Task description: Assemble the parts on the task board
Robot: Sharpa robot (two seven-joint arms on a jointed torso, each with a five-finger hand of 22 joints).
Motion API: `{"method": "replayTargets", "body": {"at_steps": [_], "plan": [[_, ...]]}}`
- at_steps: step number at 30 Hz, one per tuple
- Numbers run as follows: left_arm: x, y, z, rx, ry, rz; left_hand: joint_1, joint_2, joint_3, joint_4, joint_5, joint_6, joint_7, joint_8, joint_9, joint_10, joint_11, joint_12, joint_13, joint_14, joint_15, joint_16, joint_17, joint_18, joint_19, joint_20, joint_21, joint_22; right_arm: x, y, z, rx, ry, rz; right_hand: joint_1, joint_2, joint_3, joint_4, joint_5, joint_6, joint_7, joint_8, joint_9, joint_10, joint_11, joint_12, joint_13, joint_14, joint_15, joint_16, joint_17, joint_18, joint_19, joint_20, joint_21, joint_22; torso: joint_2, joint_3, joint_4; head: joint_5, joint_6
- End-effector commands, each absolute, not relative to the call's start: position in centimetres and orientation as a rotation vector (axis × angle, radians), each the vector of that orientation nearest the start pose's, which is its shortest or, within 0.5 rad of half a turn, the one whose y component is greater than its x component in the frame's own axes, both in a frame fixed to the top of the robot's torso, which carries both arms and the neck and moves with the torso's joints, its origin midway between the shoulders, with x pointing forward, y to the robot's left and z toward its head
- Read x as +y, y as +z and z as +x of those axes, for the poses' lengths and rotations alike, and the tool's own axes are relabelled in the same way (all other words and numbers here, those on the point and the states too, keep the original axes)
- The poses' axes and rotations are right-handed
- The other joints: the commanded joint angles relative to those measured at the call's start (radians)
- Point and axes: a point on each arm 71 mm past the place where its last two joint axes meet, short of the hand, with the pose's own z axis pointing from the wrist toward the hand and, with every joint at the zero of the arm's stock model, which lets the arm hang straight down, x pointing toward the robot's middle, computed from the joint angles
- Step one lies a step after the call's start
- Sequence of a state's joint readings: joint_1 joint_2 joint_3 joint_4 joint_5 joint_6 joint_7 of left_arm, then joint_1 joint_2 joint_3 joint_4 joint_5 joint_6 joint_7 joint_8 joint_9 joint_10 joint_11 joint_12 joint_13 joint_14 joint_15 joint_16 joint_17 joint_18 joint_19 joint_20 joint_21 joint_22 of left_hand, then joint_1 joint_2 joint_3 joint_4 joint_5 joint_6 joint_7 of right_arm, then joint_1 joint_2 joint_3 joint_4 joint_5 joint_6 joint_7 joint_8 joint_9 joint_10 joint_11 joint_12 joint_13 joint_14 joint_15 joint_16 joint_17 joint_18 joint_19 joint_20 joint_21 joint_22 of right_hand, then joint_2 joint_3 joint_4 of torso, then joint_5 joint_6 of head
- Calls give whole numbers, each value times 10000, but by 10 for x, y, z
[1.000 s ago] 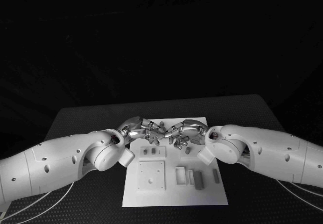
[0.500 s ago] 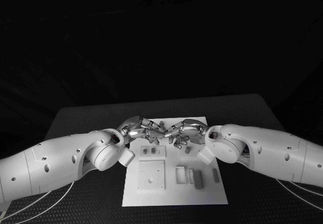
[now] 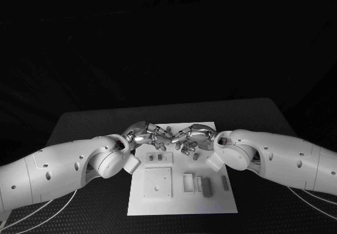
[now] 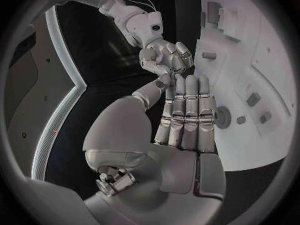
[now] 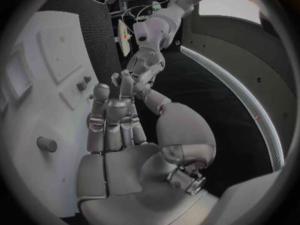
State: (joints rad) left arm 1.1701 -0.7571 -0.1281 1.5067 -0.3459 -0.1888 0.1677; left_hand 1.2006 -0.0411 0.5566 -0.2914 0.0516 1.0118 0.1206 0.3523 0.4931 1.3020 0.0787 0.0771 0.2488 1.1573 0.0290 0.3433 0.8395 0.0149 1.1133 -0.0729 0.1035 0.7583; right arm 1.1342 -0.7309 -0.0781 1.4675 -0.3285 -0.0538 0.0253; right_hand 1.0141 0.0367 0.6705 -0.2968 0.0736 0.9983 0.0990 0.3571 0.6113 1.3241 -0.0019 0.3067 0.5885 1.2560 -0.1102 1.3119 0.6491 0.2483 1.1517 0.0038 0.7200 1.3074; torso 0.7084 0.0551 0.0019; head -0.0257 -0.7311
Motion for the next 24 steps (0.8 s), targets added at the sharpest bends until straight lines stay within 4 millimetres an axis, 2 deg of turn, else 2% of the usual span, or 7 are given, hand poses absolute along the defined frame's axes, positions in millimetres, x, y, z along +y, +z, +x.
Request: {"method": "replayTargets", "body": {"at_steps": [1,8,24], "plan": [[157,-234,463,19056,-14212,-7883,-100,24,-44,28,-14,-109,30,-75,-16,-75,17,-77,-32,-72,24,-81,-22,-53,-94,36,-56,-14,-149,-245,462,20846,14431,8421,35,89,6,33,33,90,10,28,389,-71,-23,-52,13,-2,-40,-69,12,135,-19,5,25,192,5,-3,4,-4,1],[156,-235,462,19174,-14245,-7810,79,210,148,14,-7,-104,44,-92,9,-59,6,-81,-53,-21,27,-165,-23,-8,-82,54,-68,-20,-148,-245,462,20854,14454,8406,37,90,8,33,33,92,10,27,394,-69,-23,-54,20,-3,-40,-70,13,135,-20,4,26,192,7,-6,8,-7,-9],[157,-235,462,19222,-14127,-7864,110,233,252,26,-8,65,-22,-17,88,174,-88,-27,-12,217,-47,-140,65,30,96,-1,26,38,-150,-246,463,20817,14334,8478,25,87,3,39,32,78,16,12,408,-85,-17,-74,41,-9,-36,-73,17,135,-28,9,26,194,4,-4,3,-18,-14]]}}
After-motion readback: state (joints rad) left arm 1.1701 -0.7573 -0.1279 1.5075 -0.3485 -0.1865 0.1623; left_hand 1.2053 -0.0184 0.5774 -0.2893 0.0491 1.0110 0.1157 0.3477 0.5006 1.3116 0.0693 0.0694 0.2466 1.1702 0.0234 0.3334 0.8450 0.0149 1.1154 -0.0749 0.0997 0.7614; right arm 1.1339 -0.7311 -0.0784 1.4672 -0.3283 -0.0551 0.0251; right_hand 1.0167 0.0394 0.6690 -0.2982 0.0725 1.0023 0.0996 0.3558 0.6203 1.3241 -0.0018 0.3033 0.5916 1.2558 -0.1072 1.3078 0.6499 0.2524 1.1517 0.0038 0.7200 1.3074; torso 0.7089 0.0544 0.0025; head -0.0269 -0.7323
